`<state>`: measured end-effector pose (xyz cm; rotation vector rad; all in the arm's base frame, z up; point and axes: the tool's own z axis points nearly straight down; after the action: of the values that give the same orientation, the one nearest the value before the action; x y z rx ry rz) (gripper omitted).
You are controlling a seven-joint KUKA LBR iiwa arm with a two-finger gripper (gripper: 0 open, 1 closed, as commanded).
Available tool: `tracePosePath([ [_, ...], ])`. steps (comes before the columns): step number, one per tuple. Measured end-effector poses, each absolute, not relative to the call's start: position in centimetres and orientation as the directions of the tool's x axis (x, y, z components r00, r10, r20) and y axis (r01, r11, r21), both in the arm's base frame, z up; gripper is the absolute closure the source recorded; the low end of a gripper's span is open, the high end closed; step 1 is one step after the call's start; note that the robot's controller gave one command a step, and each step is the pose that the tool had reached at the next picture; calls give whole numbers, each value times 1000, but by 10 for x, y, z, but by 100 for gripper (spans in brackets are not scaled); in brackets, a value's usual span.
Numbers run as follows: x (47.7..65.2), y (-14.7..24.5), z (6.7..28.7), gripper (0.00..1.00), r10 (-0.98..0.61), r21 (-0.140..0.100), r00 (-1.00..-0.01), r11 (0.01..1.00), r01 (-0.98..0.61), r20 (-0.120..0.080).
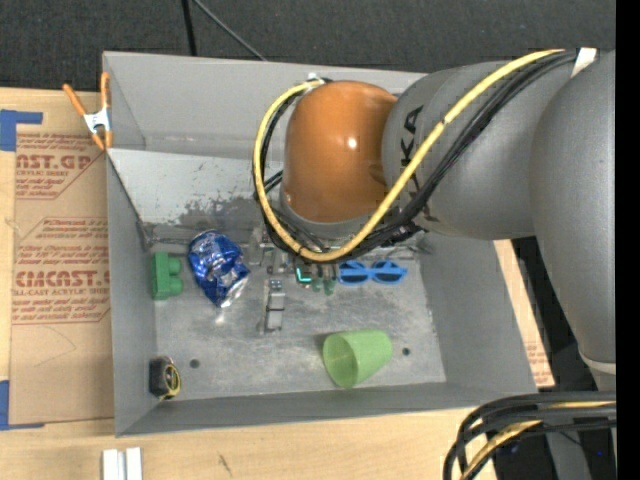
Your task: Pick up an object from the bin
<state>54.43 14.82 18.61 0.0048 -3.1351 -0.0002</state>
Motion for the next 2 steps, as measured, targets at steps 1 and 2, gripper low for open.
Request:
tracePosePath([
  [1, 589, 209, 83, 0, -35, 6, -999, 999, -35, -8],
  [2, 590, 187, 101, 0, -88, 1, -996, 996, -88, -3],
])
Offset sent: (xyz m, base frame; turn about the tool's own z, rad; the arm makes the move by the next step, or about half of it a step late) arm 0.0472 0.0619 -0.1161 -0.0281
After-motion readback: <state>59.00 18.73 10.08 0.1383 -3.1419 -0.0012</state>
